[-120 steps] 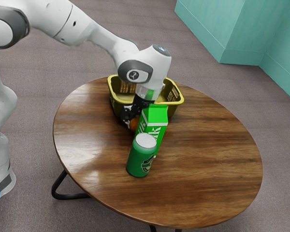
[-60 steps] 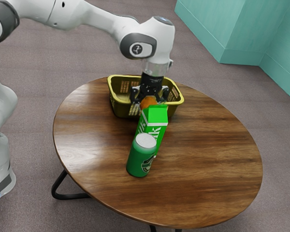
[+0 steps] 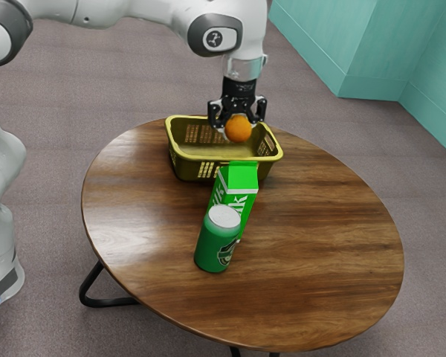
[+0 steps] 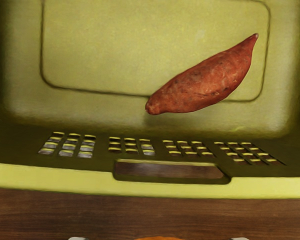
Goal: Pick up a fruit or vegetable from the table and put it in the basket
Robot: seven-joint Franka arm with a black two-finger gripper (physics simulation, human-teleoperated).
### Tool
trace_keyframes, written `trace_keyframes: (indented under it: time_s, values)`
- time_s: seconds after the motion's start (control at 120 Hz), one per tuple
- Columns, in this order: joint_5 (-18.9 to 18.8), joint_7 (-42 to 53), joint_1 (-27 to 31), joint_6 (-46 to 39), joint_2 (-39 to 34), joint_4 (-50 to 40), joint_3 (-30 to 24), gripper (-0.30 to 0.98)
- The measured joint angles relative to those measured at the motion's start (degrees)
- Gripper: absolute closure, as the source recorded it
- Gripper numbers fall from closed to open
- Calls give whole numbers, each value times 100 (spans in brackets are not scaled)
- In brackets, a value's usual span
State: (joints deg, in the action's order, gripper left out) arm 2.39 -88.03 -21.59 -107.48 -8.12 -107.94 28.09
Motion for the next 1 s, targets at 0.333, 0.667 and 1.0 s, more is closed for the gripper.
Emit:
trace_keyframes:
  time_s: [0.333, 0.667, 1.0]
  values:
    - [155, 221, 540, 9, 297, 70, 8, 40]
    - [252, 379, 640, -34, 560, 201, 145, 37]
    - [281, 470, 577, -768, 685, 210, 154, 4]
